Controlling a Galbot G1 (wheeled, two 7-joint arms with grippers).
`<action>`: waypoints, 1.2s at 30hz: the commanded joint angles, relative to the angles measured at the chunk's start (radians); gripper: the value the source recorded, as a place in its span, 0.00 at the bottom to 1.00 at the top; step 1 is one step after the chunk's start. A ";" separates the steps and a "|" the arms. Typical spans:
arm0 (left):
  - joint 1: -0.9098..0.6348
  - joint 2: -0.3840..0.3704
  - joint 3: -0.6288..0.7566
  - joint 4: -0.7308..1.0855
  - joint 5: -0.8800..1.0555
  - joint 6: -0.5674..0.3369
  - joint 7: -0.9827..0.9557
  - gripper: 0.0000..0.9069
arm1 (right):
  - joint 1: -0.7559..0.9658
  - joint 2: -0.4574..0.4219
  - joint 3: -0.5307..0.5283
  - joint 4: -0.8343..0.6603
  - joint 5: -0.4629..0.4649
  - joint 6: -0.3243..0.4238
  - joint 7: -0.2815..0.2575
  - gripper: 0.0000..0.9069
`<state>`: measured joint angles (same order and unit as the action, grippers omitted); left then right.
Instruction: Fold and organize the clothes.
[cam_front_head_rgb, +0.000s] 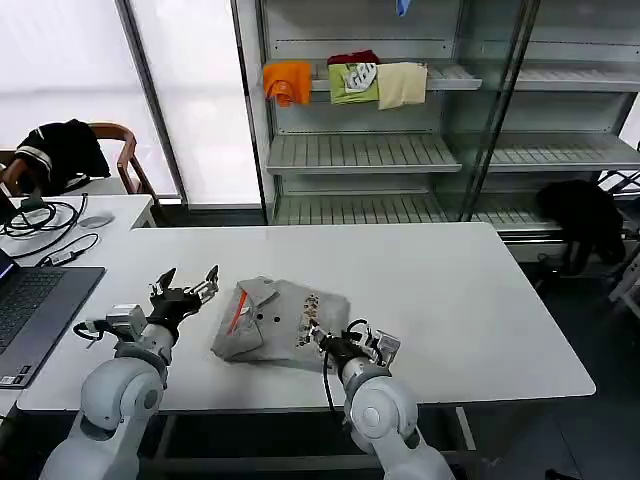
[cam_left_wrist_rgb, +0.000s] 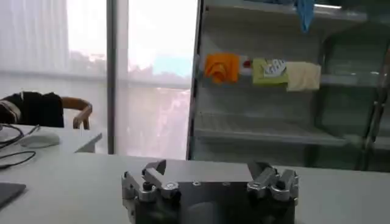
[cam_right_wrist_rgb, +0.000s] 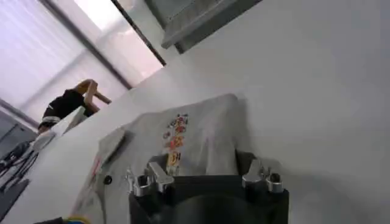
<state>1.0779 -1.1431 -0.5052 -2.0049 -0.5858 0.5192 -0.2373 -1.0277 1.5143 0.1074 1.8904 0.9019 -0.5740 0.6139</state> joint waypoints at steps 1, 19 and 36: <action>0.013 -0.007 -0.007 -0.010 -0.002 0.000 0.000 1.00 | -0.005 -0.033 -0.008 -0.003 -0.010 -0.004 0.038 0.00; 0.010 -0.031 0.013 -0.005 0.005 0.003 -0.003 1.00 | 0.073 -0.205 0.064 -0.038 -0.011 -0.007 -0.003 0.00; 0.002 -0.063 0.033 0.012 0.013 0.011 0.000 1.00 | 0.137 -0.279 0.114 -0.109 -0.262 -0.006 -0.183 1.00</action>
<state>1.0809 -1.2009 -0.4750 -1.9985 -0.5742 0.5299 -0.2388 -0.9097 1.2735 0.1943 1.7987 0.8224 -0.5829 0.5347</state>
